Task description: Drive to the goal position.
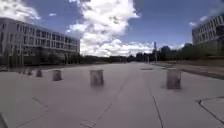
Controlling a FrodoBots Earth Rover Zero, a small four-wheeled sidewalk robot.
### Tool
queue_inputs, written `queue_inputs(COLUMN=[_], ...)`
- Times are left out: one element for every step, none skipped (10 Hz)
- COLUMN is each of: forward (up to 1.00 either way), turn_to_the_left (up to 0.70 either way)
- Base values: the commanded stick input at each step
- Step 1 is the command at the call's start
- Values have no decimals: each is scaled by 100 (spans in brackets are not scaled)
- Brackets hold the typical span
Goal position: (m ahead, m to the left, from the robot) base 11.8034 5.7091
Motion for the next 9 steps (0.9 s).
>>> queue_inputs(forward=[70, 70, 70, 70, 70, 70, 70, 70, 70], turn_to_the_left=[-2, 0, 0, 0, 0, 0, 0, 0, 0])
